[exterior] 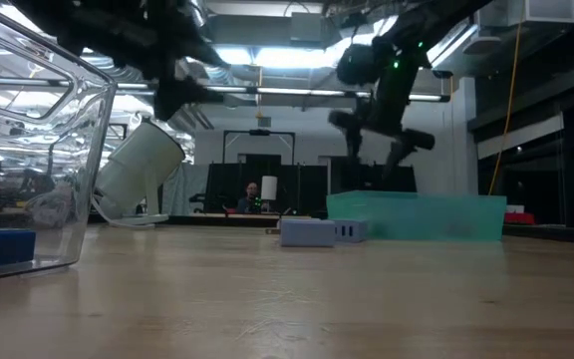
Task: Pick & Place Office items
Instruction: Put the light blue charger adapter into the light green bin
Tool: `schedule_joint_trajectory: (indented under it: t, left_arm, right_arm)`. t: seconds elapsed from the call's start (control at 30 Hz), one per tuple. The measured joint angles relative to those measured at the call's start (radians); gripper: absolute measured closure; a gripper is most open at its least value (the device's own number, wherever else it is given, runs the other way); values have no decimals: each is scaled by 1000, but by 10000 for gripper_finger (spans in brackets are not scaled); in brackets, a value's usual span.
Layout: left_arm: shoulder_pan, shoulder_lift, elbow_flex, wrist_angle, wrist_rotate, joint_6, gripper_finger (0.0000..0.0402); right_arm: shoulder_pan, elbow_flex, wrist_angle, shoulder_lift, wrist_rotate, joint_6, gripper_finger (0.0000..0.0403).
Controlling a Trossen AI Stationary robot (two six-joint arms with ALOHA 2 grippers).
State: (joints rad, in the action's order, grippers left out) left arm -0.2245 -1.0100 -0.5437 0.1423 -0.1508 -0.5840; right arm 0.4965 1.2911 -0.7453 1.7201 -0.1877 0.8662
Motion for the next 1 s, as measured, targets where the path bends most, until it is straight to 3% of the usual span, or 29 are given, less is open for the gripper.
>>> schedule_joint_trajectory:
  t: [0.27, 0.6, 0.77, 1.0]
  left_arm:
    - [42, -210, -145, -339, 2, 169, 167]
    - [146, -593, -490, -402, -1, 345, 153]
    - [200, -774, -652, -519, 25, 413, 151]
    - [245, -929, -753, -606, 113, 393, 151]
  right_arm:
    - [7, 1, 150, -150, 28, -41, 117]
    - [30, 1, 153, -270, 57, -150, 118]
    - [48, 1, 152, -293, 77, -220, 117]
    - [82, 1, 151, -299, 137, -298, 117]
